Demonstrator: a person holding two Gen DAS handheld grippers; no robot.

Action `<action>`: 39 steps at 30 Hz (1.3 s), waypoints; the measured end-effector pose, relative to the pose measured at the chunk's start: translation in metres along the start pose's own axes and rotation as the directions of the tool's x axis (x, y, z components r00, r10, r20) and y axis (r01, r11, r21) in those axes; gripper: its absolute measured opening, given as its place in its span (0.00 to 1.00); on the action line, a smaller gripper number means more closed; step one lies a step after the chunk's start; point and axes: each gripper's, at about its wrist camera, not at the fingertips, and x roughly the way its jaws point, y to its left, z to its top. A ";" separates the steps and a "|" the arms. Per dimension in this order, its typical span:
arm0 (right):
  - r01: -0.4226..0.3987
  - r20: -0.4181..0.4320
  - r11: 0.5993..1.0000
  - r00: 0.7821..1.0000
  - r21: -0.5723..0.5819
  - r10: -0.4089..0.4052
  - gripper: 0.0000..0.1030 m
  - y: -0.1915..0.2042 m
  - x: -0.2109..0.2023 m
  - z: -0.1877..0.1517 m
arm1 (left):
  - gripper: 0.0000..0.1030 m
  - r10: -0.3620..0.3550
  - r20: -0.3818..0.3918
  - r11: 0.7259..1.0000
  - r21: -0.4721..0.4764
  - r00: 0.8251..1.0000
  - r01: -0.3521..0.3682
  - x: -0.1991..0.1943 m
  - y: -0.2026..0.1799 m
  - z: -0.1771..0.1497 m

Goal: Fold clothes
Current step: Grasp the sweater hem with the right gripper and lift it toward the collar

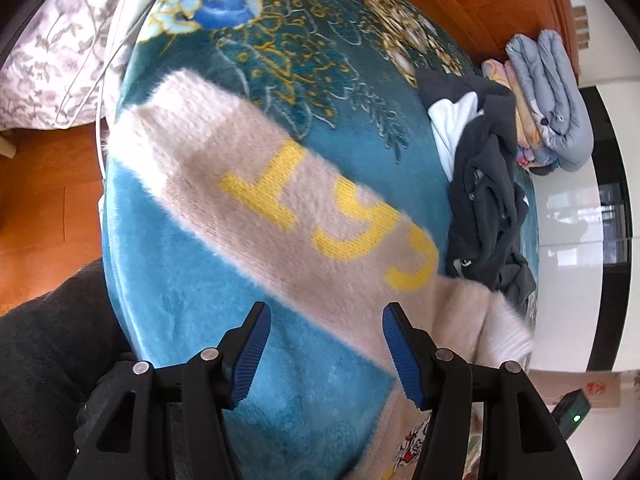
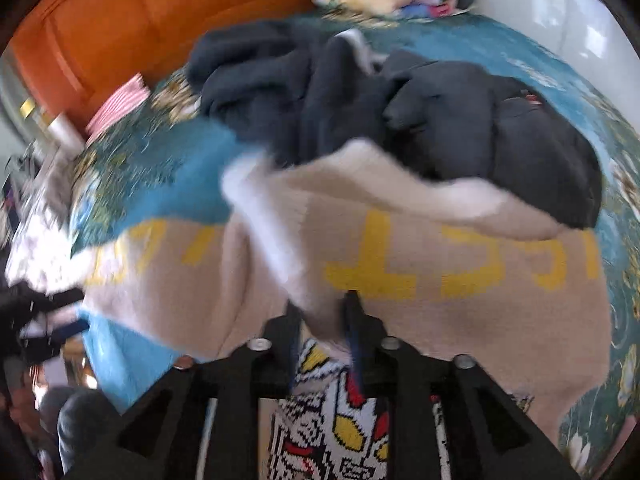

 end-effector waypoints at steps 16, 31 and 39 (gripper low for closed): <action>-0.088 0.040 0.994 0.996 0.060 0.085 0.40 -0.023 -0.039 -0.031 | 0.59 -0.050 0.031 0.992 -0.118 0.998 0.054 0.023 0.024 0.016; -0.166 0.054 0.959 0.986 0.230 0.158 0.40 -0.070 -0.048 -0.050 | 0.09 -0.003 0.158 0.999 0.040 0.987 -0.003 -0.005 -0.009 0.015; -0.194 0.081 0.930 0.981 0.313 0.177 0.40 -0.099 -0.049 -0.064 | 0.08 -0.138 0.253 0.849 0.528 0.958 -0.018 -0.054 -0.155 -0.037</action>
